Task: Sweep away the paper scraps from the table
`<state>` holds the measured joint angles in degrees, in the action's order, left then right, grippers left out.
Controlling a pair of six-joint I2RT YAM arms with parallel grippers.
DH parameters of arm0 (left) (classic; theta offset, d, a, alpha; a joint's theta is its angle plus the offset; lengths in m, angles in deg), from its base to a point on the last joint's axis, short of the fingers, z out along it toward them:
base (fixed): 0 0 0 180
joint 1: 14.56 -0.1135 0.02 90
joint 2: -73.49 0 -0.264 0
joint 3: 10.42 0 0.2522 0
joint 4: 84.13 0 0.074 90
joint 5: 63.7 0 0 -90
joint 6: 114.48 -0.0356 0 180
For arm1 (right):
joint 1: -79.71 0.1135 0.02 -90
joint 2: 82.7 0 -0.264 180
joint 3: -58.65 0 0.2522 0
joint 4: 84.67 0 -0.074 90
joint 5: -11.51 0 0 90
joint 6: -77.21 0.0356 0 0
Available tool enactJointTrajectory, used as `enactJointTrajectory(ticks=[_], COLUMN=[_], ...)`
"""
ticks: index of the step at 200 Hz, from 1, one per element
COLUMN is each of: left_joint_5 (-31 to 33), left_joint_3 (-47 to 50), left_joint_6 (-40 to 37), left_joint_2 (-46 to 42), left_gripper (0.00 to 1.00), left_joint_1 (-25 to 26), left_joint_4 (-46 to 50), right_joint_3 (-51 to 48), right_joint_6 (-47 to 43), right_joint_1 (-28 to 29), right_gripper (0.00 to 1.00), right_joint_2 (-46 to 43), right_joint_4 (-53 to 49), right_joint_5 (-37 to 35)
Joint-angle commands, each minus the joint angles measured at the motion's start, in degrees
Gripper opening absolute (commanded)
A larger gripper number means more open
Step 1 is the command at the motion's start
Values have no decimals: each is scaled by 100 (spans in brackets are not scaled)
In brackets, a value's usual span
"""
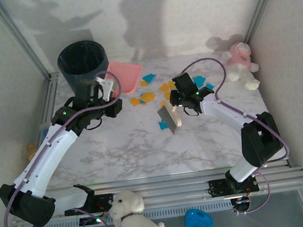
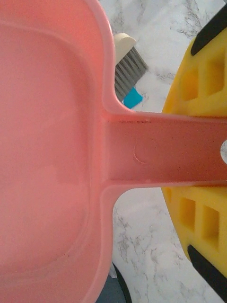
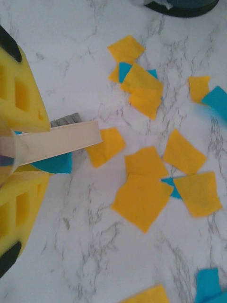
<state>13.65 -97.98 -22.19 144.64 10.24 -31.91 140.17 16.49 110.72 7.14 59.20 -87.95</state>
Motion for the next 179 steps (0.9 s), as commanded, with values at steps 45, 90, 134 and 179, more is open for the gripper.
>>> enactJointTrajectory(ticks=[45,90,134,179], left_joint_5=[74,-174,-177,-250], left_joint_3=[217,525,648,639], left_joint_6=[-476,-1014,-1566,-1908], left_joint_2=[62,-44,245,732], left_gripper=[0,0,0,0], left_joint_1=[218,318,664,965], left_joint_4=[-70,-107,352,862], right_joint_3=[-98,-27,-105,-292], right_joint_6=[-246,-357,-424,-558], right_joint_1=[-19,-37,-116,-207], right_gripper=[0,0,0,0], right_joint_2=[-695,-1109,-1342,-1561], right_joint_4=[-452,-485,-620,-768], right_joint_5=[-286,-181,-631,-1091])
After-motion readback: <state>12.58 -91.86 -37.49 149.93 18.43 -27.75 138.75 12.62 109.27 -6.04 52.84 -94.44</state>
